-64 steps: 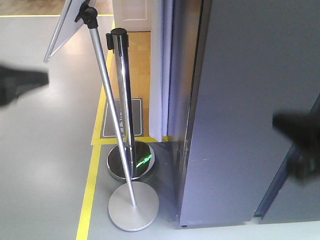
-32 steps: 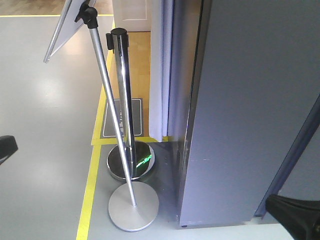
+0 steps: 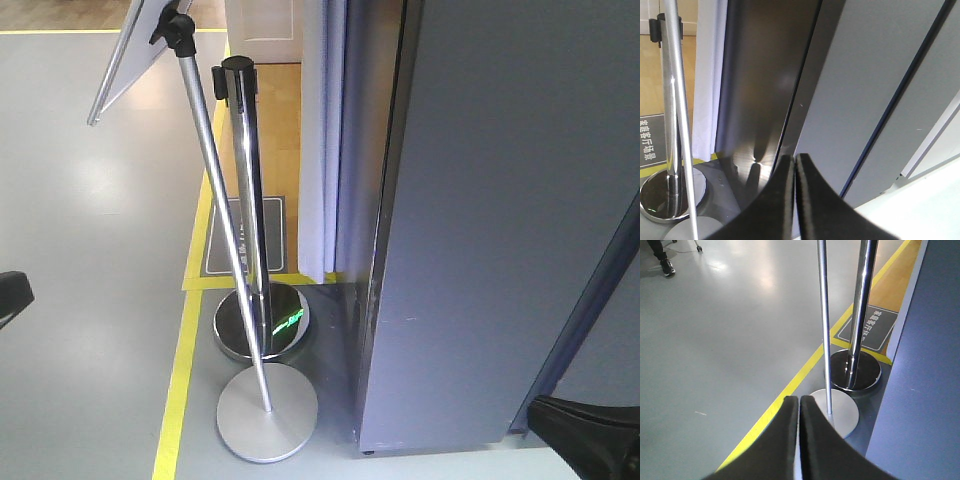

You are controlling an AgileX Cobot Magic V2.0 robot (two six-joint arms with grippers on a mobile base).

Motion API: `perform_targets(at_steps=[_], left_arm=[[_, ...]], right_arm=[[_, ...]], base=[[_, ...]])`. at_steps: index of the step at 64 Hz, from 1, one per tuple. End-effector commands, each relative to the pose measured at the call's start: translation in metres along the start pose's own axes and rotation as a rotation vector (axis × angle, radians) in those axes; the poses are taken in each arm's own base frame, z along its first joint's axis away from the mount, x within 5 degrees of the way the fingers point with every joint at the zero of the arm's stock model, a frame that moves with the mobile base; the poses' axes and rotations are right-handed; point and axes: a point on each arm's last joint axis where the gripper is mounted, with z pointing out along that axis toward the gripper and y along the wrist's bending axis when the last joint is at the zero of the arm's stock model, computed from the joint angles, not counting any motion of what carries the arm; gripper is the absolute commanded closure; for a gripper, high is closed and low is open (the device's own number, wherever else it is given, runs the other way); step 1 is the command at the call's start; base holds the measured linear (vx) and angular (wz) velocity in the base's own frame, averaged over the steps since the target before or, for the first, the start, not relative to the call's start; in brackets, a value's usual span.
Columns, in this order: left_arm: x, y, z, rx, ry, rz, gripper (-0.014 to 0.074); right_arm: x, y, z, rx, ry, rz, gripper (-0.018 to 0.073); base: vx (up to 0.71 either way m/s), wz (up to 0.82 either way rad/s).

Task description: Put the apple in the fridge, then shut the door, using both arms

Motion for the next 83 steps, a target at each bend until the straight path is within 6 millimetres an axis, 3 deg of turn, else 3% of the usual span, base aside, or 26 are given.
perform_targets(at_steps=[1,24,32,42,51,58,72,83], left_arm=[[-0.011,-0.003,-0.002,0.004,-0.062,-0.032,0.0603],[-0.014,0.008,-0.003,-0.124,-0.075,0.237,0.0603],[-0.016,0.011,-0.003,-0.154,-0.093,0.255,0.0603],[-0.013,0.014,-0.004,-0.194,-0.064,0.163,0.0603],[-0.009,0.022,-0.014,-0.315,-0.072,-0.083,0.0603],[-0.005,0.029,-0.026,-0.425,-0.12,-0.175,0.0603],[0.042,0.042,-0.036,-0.494,-0.215,-0.154,0.0603],[0.092,0.05,-0.037,-0.465,-0.302,-0.104,0.0603]], right_arm=[[-0.011,-0.001,-0.003,0.013,-0.059,0.013,0.0564],[-0.011,-0.001,-0.003,0.013,-0.059,0.013,0.0564],[-0.011,-0.001,-0.003,0.013,-0.059,0.013,0.0564],[-0.011,-0.001,-0.003,0.011,-0.057,0.013,0.0564],[-0.011,-0.001,-0.003,0.012,-0.058,0.013,0.0564],[-0.011,-0.001,-0.003,0.012,-0.058,0.013,0.0564],[-0.011,-0.001,-0.003,0.012,-0.058,0.013,0.0564],[-0.011,-0.001,-0.003,0.012,-0.058,0.013,0.0564]], base=[[0.0,0.0],[0.0,0.0],[0.0,0.0],[0.0,0.0],[0.0,0.0],[0.0,0.0],[0.0,0.0],[0.0,0.0]])
